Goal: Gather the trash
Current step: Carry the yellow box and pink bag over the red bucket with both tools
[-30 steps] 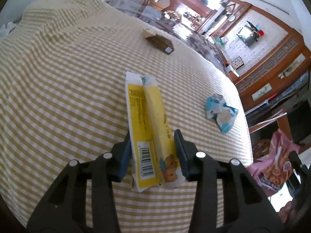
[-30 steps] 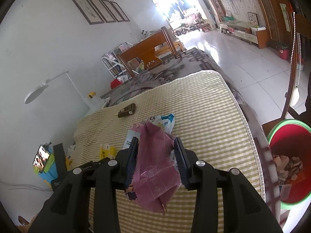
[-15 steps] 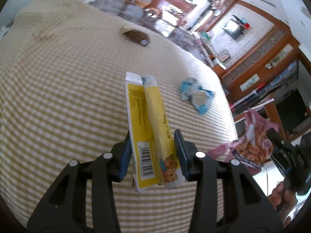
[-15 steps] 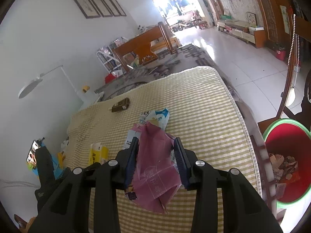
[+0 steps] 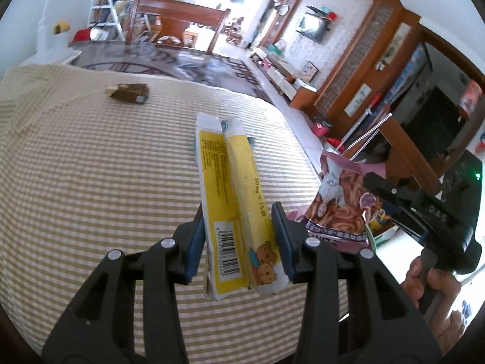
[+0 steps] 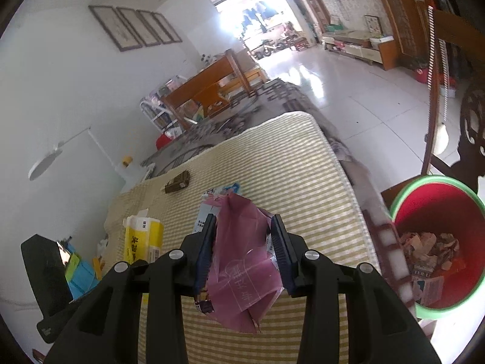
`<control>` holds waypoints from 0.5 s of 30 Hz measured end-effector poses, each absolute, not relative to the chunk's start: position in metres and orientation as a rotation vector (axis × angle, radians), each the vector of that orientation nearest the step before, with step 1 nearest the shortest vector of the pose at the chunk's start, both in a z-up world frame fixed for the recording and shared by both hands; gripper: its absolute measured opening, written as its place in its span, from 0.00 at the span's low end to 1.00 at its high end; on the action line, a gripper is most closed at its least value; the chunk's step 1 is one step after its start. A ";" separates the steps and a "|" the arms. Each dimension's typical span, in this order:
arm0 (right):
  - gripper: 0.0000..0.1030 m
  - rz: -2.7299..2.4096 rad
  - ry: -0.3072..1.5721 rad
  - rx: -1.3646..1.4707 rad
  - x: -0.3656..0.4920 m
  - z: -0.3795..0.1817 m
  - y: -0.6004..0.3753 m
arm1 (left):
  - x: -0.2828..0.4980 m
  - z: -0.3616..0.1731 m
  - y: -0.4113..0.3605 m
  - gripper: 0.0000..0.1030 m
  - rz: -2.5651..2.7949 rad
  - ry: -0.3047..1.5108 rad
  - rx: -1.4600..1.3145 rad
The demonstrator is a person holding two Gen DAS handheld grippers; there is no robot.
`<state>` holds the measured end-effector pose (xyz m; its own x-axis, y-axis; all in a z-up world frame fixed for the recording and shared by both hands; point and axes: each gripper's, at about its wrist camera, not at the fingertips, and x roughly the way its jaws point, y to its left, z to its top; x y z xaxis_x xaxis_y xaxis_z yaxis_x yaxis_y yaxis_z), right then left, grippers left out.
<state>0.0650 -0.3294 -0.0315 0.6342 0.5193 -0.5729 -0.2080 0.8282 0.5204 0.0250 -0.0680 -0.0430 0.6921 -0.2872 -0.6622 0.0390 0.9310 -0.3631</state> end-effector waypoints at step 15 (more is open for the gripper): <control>0.35 0.387 0.771 0.517 0.057 -0.037 -0.366 | 0.029 -0.041 -0.101 0.39 -0.244 0.809 -0.289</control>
<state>0.0573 -0.3658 -0.0366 0.6581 0.5081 -0.5556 -0.1421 0.8085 0.5710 0.0286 -0.1010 -0.0405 0.6663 -0.3221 -0.6726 0.1033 0.9331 -0.3445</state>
